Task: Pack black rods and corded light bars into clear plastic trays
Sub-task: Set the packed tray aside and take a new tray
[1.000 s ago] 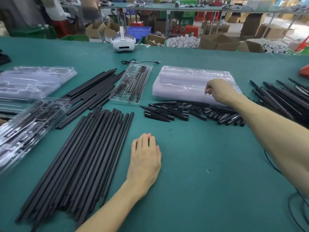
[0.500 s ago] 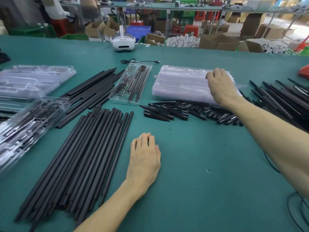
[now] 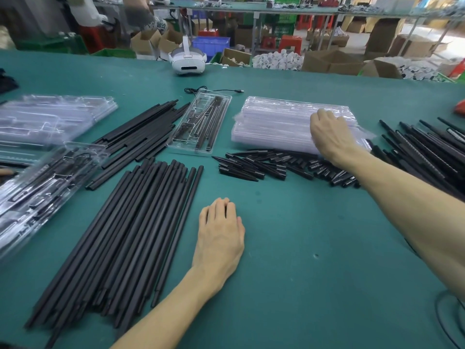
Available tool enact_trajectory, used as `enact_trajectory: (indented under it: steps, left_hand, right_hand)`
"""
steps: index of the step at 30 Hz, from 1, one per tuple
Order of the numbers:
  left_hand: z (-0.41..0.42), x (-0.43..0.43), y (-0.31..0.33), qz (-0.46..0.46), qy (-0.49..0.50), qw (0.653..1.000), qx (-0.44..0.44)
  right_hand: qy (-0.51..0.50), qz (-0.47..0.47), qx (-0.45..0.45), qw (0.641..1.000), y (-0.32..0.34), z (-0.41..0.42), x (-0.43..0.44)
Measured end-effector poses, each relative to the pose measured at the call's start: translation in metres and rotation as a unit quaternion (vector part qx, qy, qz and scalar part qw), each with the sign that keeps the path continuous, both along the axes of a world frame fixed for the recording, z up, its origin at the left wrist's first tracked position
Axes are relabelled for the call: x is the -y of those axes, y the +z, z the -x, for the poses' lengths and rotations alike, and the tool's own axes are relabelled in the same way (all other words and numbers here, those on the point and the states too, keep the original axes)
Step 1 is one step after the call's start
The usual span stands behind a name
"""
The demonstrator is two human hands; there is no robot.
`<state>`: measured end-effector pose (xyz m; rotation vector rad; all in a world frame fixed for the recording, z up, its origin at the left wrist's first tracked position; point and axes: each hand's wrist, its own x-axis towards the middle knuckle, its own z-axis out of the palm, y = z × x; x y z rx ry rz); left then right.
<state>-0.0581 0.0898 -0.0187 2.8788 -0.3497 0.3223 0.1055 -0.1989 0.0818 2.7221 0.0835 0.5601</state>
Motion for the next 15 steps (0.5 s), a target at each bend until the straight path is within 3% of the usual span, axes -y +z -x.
enact_trajectory:
  steps: [6, 12, 15]
  left_hand:
    - [0.001, 0.0, 0.0, -0.004, -0.002, 1.0, -0.002]
    - [0.001, 0.001, 0.001, -0.004, -0.003, 1.0, -0.002]
    - [0.0, 0.001, 0.0, -0.007, -0.004, 1.0, -0.002]
  right_hand:
    - [-0.012, -0.024, 0.019, 0.999, -0.003, -0.012, 0.005]
    - [-0.016, -0.065, -0.068, 0.995, -0.006, -0.022, -0.006]
    - [-0.025, -0.038, -0.049, 0.998, -0.002, -0.028, -0.012]
